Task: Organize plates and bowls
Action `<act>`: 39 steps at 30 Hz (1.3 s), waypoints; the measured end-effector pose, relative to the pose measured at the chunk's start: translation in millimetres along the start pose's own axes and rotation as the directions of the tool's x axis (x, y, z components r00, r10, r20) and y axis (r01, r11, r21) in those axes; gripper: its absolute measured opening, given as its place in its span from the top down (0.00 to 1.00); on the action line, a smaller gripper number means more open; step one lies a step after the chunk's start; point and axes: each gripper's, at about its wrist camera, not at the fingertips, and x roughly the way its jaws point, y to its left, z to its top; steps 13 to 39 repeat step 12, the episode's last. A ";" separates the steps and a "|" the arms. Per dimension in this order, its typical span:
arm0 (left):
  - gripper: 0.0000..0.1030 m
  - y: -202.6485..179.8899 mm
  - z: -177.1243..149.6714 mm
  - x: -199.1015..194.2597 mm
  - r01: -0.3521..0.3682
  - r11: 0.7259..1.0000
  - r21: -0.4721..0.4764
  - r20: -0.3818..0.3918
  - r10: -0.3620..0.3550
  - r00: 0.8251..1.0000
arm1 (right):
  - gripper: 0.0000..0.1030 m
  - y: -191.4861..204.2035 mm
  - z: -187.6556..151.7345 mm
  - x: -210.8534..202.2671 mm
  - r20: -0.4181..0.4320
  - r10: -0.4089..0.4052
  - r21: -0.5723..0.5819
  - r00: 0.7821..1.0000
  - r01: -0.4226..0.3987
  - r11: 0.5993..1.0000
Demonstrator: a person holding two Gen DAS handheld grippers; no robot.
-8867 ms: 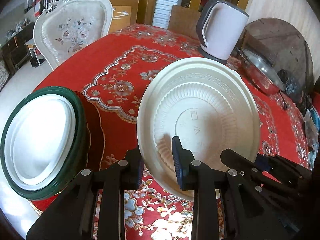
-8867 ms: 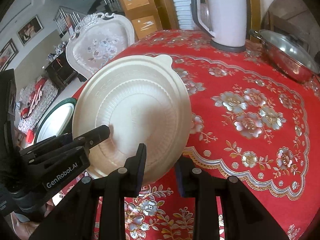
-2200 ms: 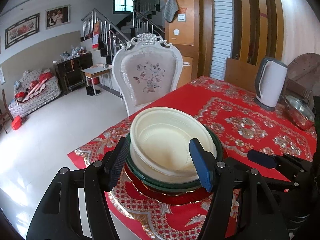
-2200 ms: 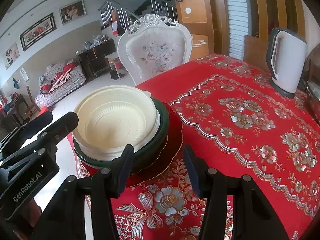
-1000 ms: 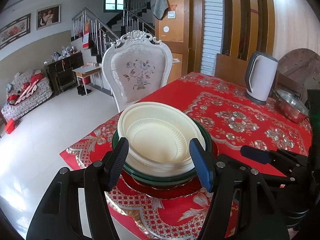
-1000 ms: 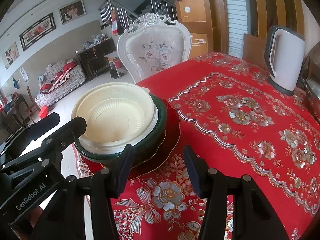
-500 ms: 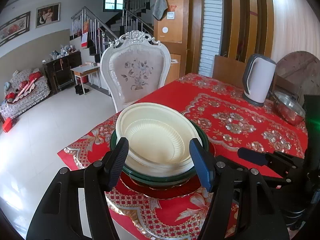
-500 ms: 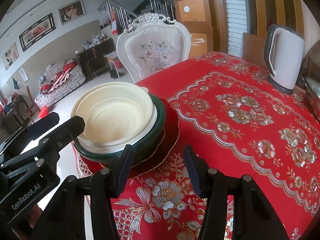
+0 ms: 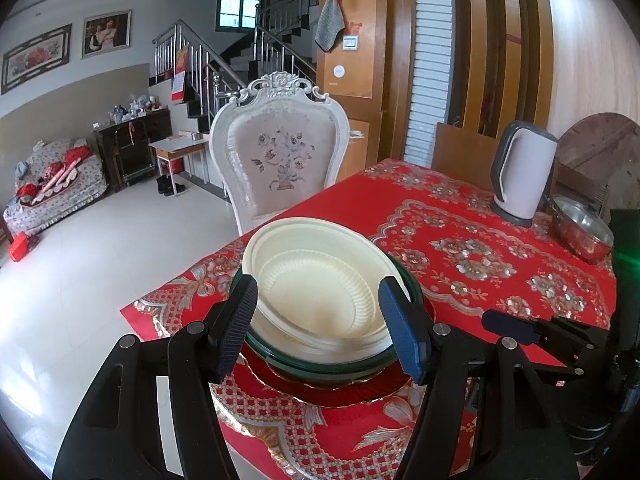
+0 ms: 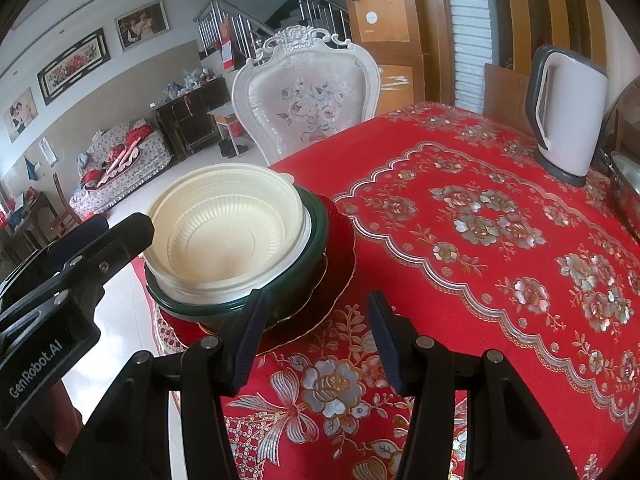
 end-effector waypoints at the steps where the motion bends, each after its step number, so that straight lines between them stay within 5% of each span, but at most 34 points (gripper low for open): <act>1: 0.38 0.5 -0.2 0.5 -0.002 1.000 -0.002 0.000 0.002 1.000 | 0.49 -0.2 -0.4 0.1 -0.001 0.000 0.001 1.000 0.000 1.000; 39: 0.38 -2.4 -1.5 -0.3 -0.010 1.000 0.008 -0.002 0.010 1.000 | 0.49 -2.0 -1.6 -1.0 -0.004 0.001 0.015 1.000 -0.001 1.000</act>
